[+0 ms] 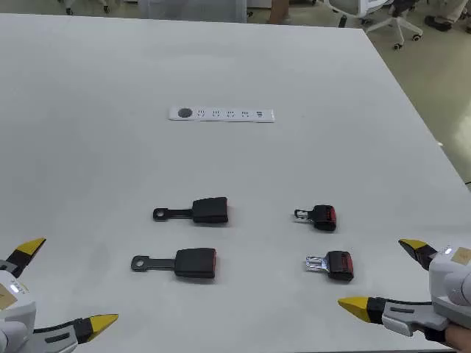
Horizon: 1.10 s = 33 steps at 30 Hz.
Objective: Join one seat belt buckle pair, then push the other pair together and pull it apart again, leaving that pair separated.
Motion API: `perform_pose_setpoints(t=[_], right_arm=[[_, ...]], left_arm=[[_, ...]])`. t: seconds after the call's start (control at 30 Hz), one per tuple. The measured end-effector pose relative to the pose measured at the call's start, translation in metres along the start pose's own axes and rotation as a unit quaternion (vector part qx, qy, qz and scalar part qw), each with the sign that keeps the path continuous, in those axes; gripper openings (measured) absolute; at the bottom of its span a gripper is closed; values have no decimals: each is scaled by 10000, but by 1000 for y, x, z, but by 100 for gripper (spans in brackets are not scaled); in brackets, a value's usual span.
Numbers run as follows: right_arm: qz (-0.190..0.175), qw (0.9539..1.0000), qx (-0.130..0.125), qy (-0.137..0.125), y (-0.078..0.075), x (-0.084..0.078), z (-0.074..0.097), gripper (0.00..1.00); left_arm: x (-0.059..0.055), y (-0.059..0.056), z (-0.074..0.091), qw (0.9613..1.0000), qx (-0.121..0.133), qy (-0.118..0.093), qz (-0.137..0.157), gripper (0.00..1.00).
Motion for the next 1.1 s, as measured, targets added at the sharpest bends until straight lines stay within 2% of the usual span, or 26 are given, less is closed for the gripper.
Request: perform_pose_setpoints(t=[0.33,0.67,0.93,1.1], right_arm=[[77,9999,77,-6,-2,12,-11,92],[252,9994,204,128,-1,16,-20,92],[293,9992,134,232,-4,18,-21,91],[300,9991,113,281,-5,19,-18,87]], left_arm=[[-2,0,0,10000,-9,45,-36,97],[-3,3,0,10000,69,47,-11,97],[-4,2,-2,9999,-13,104,-32,99],[-3,-1,-2,9998,-123,134,-16,99]])
Point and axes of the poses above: the centre of the closed fingertips' face, and the gripper's own axes: z roughly backward along the fingers, y roughly to its left, x roughly out of its top, the point moved 10 cm from there along z, roughly backward along the fingers, and after that the axes turned 9 degrees about x, right-handed, at the moved point
